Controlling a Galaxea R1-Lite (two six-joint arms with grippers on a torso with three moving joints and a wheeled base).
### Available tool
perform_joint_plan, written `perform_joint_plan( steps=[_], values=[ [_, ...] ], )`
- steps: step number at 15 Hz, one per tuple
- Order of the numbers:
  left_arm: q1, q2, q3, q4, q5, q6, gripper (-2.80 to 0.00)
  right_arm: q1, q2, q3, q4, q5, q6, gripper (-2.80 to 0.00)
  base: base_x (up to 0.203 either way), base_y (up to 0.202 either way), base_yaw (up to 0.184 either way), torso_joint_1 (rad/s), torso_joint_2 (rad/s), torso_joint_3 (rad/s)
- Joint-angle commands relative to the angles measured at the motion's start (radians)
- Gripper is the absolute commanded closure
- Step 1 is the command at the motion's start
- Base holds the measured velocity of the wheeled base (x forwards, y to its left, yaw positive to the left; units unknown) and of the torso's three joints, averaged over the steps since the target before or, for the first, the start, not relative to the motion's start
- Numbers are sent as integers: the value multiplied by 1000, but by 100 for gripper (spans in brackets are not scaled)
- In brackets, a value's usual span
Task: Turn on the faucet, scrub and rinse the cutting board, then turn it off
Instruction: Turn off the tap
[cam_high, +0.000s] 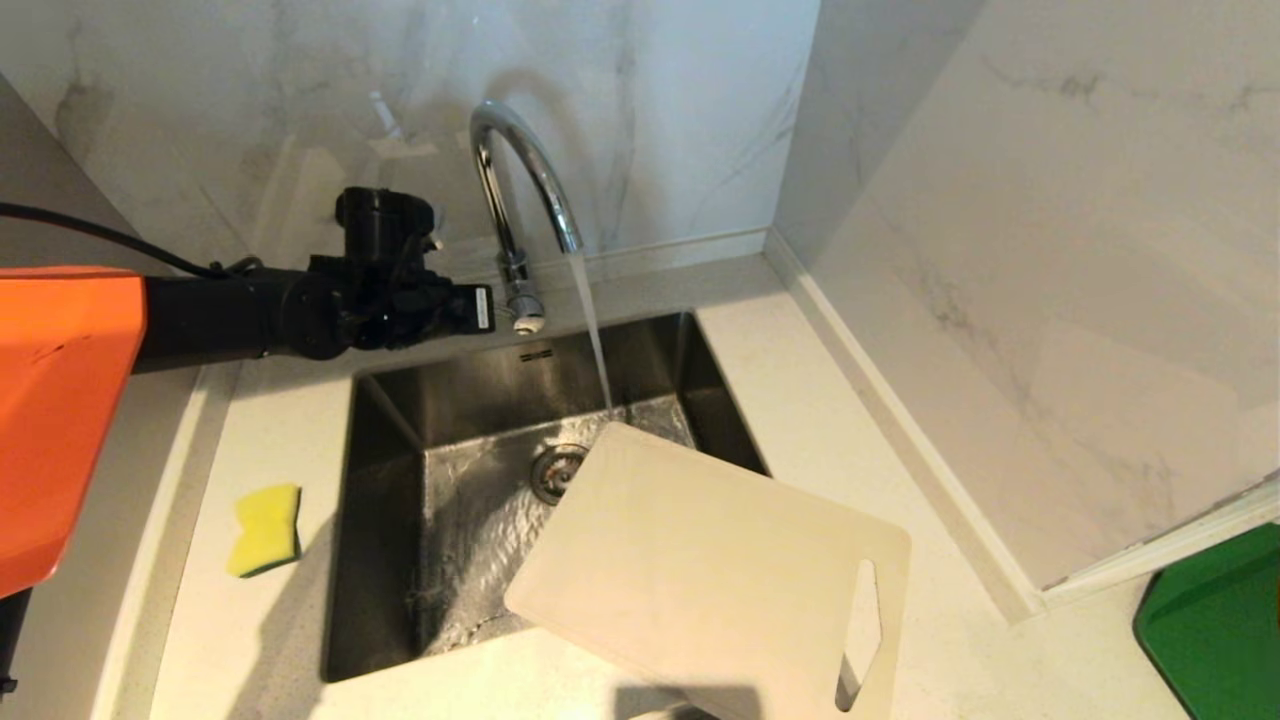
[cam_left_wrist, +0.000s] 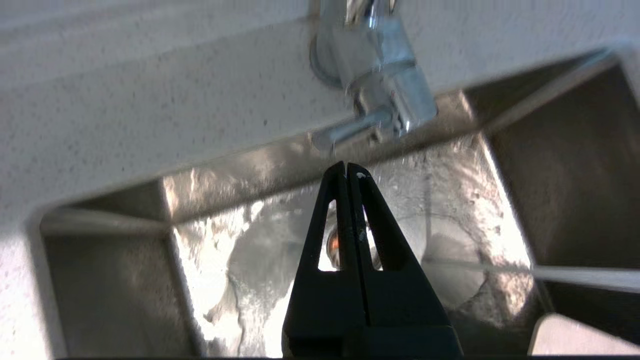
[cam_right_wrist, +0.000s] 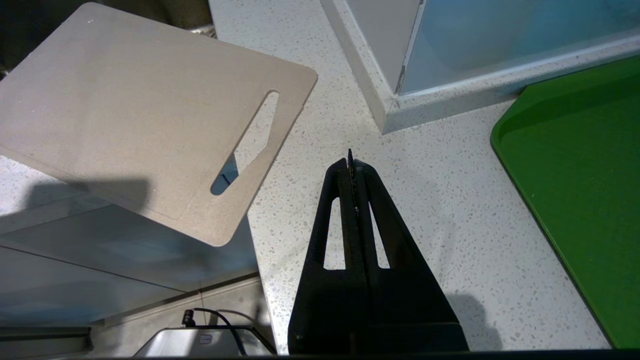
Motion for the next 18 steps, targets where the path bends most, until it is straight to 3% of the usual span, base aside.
perform_joint_plan(
  steps=[1, 7, 15, 18],
  values=[
    [1, 19, 0, -29, 1, 1, 0, 0, 1, 0, 0, 0, 0, 0, 0, 0, 0, 0, 0, 0],
    [1, 46, -2, -77, 1, 8, 0, 0, 1, 0, 0, 0, 0, 0, 0, 0, 0, 0, 0, 0],
    [18, 73, -2, -201, 1, 115, 0, 0, 1, 0, 0, 0, 0, 0, 0, 0, 0, 0, 0, 0],
    [21, 78, -2, -201, 1, 122, 0, 0, 1, 0, 0, 0, 0, 0, 0, 0, 0, 0, 0, 0]
  ],
)
